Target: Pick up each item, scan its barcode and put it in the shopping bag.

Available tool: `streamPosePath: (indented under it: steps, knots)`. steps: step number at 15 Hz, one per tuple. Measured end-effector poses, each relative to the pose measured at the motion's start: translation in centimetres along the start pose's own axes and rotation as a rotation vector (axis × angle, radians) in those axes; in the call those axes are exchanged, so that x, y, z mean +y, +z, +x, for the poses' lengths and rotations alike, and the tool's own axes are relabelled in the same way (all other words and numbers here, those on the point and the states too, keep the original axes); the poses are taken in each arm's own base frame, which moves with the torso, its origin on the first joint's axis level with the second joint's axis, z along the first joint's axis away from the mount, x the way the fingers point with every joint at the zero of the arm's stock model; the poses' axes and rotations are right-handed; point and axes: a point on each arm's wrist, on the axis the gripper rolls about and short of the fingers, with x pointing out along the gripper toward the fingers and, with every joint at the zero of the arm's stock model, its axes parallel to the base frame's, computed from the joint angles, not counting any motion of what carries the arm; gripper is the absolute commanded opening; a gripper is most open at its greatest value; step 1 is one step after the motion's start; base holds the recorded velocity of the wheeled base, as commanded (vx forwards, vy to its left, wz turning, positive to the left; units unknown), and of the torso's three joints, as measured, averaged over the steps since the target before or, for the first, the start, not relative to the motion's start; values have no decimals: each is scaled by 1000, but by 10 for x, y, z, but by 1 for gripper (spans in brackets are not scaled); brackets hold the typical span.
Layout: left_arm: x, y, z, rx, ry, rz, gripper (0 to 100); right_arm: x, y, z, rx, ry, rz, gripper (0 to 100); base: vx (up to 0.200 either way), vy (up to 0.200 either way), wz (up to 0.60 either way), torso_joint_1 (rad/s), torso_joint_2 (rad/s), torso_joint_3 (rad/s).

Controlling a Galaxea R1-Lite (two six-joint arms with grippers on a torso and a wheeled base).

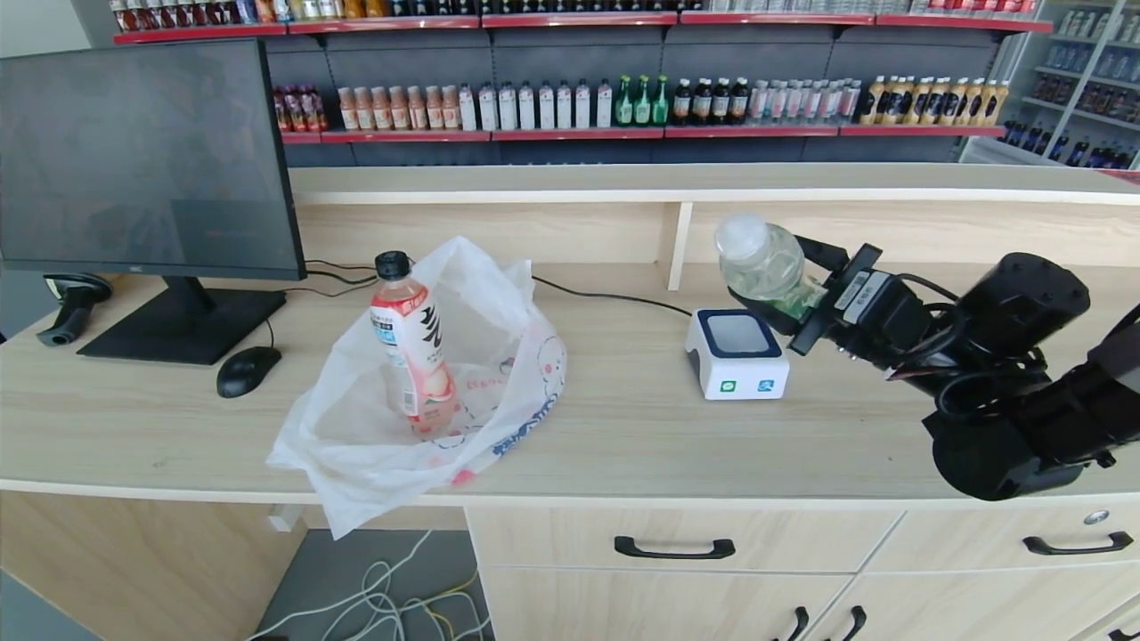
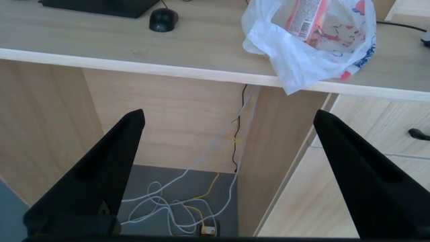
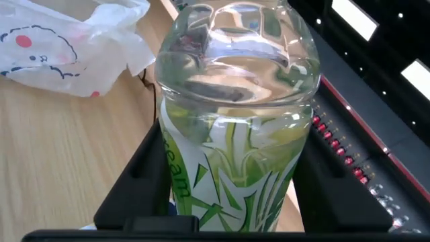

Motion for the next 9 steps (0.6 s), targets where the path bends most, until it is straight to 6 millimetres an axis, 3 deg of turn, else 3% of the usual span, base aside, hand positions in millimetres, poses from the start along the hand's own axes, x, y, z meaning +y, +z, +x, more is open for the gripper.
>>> streamPosePath:
  steps: [9]
  knots:
    - [0,0,0,0,0,0,100,2,-13,7,-27,19,-15,0,0,0,0,0,0,0]
